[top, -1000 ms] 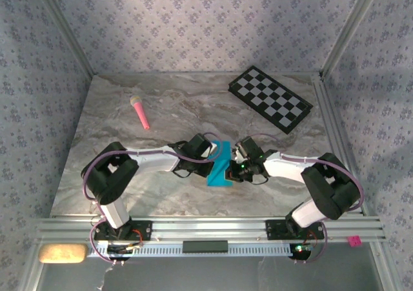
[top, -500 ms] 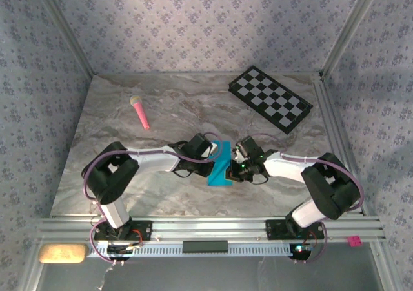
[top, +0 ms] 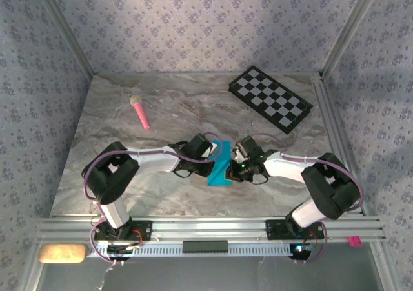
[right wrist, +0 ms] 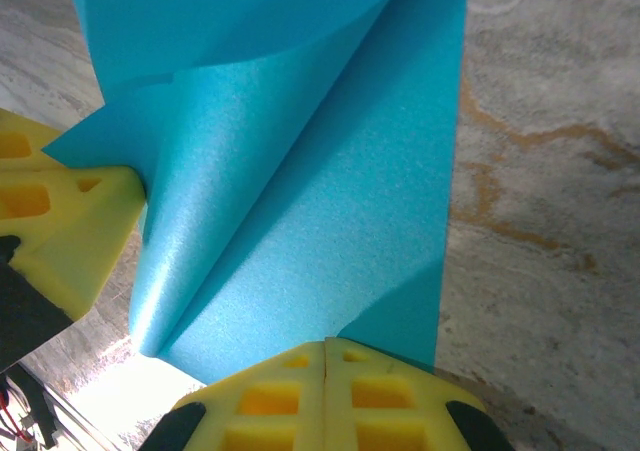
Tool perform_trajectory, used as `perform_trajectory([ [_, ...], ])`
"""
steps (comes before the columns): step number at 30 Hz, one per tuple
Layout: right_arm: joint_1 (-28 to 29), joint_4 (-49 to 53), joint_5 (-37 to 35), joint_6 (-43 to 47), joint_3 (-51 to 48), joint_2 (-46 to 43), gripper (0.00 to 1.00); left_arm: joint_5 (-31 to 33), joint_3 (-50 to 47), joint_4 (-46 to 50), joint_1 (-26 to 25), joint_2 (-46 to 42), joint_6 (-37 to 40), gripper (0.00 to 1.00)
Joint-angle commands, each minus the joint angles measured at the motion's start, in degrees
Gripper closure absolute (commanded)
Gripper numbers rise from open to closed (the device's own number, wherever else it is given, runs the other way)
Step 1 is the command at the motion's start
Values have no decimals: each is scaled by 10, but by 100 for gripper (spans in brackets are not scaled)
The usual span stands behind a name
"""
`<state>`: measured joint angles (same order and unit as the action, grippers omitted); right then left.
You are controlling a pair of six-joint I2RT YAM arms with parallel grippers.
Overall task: Fold a paper plane with a square sheet of paper (pick it up from the middle)
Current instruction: Fold the triangle a second time at the center of the table.
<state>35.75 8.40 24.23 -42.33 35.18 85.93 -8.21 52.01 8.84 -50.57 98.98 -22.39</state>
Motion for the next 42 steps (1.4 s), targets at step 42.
perform_trajectory([
  [42, -7, -140, -33, -108, -45, -77, 100, -16, -1, -4, 3, 22, -5, 98],
])
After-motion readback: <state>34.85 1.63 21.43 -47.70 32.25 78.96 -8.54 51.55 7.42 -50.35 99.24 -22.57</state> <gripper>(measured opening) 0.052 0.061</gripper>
